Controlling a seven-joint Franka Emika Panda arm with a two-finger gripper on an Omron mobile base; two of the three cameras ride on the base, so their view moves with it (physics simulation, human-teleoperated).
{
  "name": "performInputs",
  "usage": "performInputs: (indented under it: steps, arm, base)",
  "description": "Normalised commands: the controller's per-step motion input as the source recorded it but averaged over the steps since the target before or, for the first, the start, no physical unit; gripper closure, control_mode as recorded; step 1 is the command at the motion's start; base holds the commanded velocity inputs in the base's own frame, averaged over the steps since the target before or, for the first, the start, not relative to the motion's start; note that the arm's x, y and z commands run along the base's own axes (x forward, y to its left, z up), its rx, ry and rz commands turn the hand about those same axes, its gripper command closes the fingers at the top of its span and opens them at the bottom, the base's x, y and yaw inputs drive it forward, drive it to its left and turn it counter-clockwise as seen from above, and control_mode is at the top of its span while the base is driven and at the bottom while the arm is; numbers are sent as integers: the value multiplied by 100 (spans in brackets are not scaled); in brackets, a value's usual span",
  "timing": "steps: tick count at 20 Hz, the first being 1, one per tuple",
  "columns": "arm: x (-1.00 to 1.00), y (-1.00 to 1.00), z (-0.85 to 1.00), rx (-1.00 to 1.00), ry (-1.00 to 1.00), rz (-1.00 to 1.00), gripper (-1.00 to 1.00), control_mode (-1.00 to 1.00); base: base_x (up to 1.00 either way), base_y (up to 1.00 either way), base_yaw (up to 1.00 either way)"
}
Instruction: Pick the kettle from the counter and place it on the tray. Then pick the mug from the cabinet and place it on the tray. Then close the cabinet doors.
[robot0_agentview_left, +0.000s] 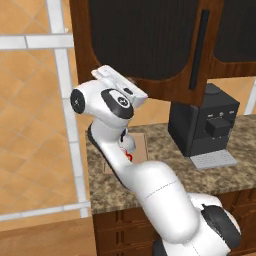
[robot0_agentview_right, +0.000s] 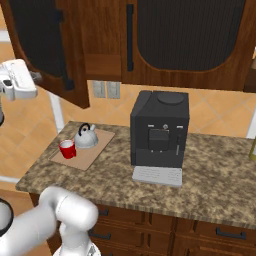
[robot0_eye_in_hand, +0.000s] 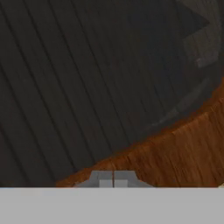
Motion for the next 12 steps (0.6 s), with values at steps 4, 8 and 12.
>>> performInputs:
  steps: [4, 8, 12]
  arm:
    - [24, -69, 61, -6, 1, 40, 100, -100]
    - [95, -68, 36, 0, 5, 36, 100, -100]
    - [100, -53, 33, 0, 4, 38, 100, -100]
  base:
    - [0, 0, 0]
    - [0, 0, 0]
    - [0, 0, 0]
